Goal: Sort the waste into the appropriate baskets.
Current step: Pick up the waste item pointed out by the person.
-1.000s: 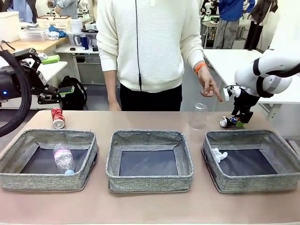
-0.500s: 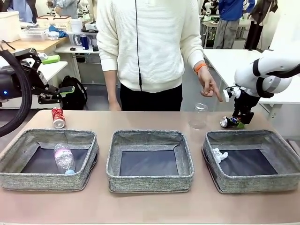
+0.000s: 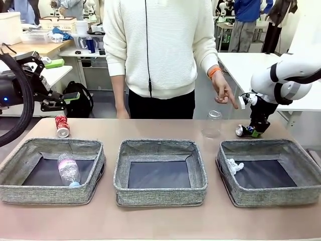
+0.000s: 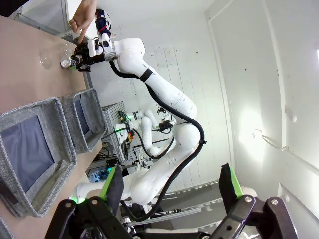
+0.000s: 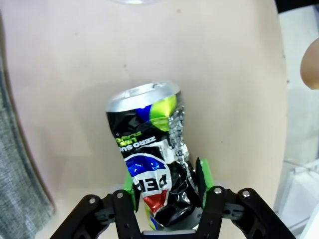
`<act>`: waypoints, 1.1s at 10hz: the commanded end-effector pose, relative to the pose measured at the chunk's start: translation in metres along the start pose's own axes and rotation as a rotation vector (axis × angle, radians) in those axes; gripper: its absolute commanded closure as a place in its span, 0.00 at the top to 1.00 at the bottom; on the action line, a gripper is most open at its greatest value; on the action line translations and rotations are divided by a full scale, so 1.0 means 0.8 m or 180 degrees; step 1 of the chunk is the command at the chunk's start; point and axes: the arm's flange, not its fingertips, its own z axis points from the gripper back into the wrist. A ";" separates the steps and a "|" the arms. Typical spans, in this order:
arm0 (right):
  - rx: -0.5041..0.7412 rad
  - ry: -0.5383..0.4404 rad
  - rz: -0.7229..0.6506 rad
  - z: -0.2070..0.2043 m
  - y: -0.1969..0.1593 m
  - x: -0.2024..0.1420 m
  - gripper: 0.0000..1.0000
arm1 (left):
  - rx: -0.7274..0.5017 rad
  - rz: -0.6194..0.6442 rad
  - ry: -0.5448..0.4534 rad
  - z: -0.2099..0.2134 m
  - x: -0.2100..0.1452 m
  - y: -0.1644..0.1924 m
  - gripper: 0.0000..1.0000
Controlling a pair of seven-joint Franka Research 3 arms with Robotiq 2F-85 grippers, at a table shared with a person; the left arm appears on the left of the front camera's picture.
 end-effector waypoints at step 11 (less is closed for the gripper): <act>-0.0093 0.0592 -0.0694 0.103 0.058 0.012 0.00 | -0.0052 0.0048 -0.0043 -0.004 -0.006 -0.004 1.00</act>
